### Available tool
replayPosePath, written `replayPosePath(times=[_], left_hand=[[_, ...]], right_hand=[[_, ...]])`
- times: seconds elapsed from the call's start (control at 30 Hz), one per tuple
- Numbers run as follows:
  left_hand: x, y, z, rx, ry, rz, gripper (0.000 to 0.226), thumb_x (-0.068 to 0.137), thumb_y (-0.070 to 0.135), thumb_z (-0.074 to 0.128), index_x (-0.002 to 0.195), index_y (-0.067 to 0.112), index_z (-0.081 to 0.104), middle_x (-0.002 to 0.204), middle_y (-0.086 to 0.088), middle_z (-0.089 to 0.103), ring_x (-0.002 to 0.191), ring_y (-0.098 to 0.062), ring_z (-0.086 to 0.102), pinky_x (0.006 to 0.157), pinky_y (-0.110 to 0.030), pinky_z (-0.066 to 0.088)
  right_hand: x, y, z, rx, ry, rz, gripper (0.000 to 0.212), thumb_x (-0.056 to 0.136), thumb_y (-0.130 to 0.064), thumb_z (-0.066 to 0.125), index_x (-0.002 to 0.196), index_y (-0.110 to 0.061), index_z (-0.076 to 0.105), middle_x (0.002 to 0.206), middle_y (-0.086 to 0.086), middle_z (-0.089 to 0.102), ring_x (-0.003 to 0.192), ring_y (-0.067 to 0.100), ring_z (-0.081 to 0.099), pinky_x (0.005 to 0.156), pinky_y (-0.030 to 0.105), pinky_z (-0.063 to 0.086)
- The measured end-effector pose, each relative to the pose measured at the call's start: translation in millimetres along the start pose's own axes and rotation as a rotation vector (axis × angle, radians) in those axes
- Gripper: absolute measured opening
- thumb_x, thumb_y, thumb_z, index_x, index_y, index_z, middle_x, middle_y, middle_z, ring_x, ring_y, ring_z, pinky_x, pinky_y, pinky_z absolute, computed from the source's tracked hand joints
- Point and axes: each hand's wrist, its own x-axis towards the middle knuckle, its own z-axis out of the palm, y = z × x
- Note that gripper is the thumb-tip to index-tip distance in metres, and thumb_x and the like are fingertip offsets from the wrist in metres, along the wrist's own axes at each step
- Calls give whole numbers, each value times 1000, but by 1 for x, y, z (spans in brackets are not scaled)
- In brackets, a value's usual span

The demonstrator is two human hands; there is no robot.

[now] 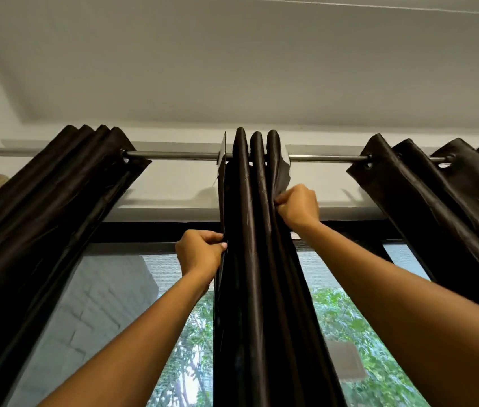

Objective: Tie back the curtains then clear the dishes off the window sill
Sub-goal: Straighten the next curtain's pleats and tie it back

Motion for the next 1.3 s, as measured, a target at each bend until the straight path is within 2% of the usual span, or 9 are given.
replayPosePath(times=[0.1, 0.2, 0.4, 0.53, 0.6, 0.83, 1.0, 1.1, 1.3], left_hand=[[5, -3, -18, 15, -21, -2, 16, 78, -2, 72, 91, 5, 74, 82, -6, 70, 75, -13, 65, 68, -21, 50], [8, -3, -34, -20, -55, -4, 18, 78, -3, 71, 94, 4, 74, 88, -10, 72, 84, -20, 68, 80, -32, 55], [13, 22, -9, 17, -208, 91, 19, 76, -4, 73, 94, 3, 74, 89, -12, 73, 84, -19, 68, 82, -31, 55], [5, 42, 39, -32, -294, 99, 17, 73, -1, 76, 89, 4, 74, 84, -12, 71, 78, -18, 67, 67, -22, 52], [-1, 56, 60, -84, -308, 90, 16, 73, -1, 77, 87, 4, 73, 80, -10, 70, 72, -13, 64, 62, -18, 51], [-20, 64, 48, -78, -208, 43, 26, 73, -6, 74, 99, -1, 70, 90, -12, 71, 84, -22, 68, 74, -31, 57], [-75, 47, -5, 216, -12, 33, 24, 66, -6, 78, 89, -1, 73, 84, -13, 71, 81, -24, 67, 75, -31, 56], [-113, 24, -29, 361, 1, -30, 9, 65, -4, 77, 72, -2, 73, 74, -20, 71, 75, -30, 67, 72, -38, 56], [-152, -2, -64, 445, -58, -155, 5, 68, -4, 74, 67, 1, 73, 66, -16, 69, 65, -27, 66, 66, -34, 56]], right_hand=[[-9, -39, 33, 12, -104, -161, 12, 76, -3, 68, 87, -4, 74, 94, 18, 71, 93, 34, 65, 83, 41, 53], [-11, -39, 40, -62, -182, -205, 9, 75, -2, 63, 81, -1, 70, 80, 16, 65, 89, 33, 64, 69, 33, 50], [4, 31, -25, -114, -128, -37, 20, 74, 7, 57, 87, 5, 72, 86, 26, 69, 86, 37, 66, 76, 45, 55], [5, 61, -71, -10, -135, 47, 20, 77, 11, 64, 91, 1, 73, 89, 21, 72, 83, 30, 70, 73, 30, 56], [2, 74, -87, 163, -231, 167, 18, 80, 11, 65, 97, 3, 67, 97, 23, 70, 84, 32, 70, 71, 35, 59], [-62, 70, -93, 316, -591, 245, 37, 99, -30, 46, 109, 1, 63, 115, 18, 65, 100, 25, 64, 73, 32, 51], [-123, 47, -83, 152, -442, 101, 49, 95, -38, 51, 81, 8, 61, 90, 29, 66, 90, 37, 64, 77, 45, 53], [-173, 40, -86, -33, -405, -7, 38, 95, -34, 53, 74, -4, 64, 63, 8, 57, 73, 26, 58, 57, 31, 38], [-240, 25, -97, -61, -325, -129, 22, 94, -32, 53, 95, -17, 69, 87, 0, 71, 83, 18, 65, 71, 32, 52]])
